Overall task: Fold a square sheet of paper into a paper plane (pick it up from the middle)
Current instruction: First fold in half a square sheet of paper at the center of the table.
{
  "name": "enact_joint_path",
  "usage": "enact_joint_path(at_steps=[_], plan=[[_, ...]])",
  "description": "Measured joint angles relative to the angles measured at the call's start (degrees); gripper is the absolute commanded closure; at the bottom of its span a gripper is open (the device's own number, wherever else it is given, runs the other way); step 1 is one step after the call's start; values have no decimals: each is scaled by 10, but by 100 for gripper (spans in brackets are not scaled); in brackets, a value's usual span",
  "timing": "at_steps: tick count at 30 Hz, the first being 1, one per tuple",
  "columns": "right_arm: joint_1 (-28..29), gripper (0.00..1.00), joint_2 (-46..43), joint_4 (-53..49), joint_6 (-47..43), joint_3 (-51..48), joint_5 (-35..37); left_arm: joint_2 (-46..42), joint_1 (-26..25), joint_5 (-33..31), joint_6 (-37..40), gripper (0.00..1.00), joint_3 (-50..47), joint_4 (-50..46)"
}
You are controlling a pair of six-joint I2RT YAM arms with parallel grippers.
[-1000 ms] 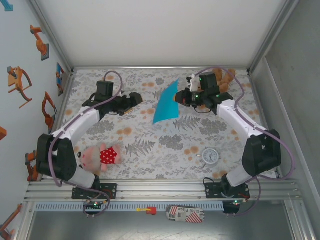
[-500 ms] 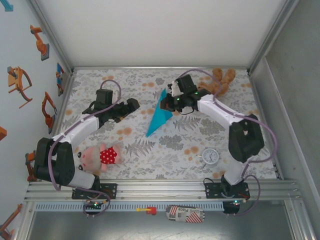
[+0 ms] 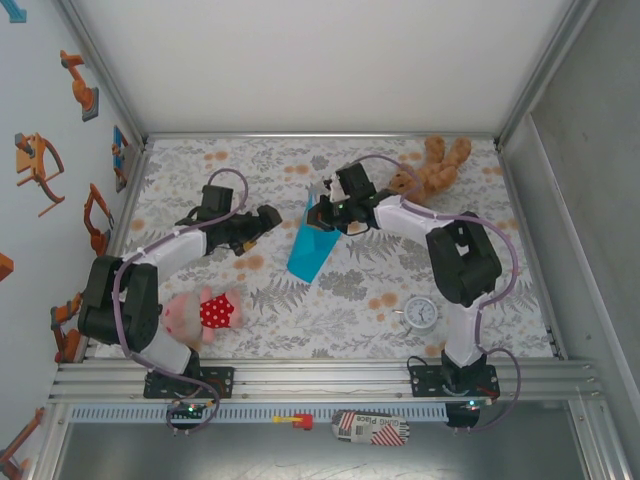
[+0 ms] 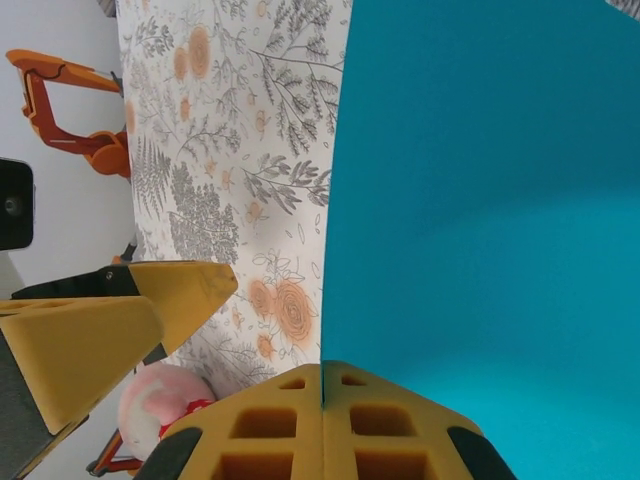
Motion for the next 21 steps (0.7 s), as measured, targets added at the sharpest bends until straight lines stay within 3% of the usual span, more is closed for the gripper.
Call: enact_joint_path(at_steps=[10,21], plan=[[9,100,-4,67,56,-134,11,40,-64,0,18,14,14,-25],[9,100,-33,71,54,-154,37,92,-110,0,28,27,51,-42]])
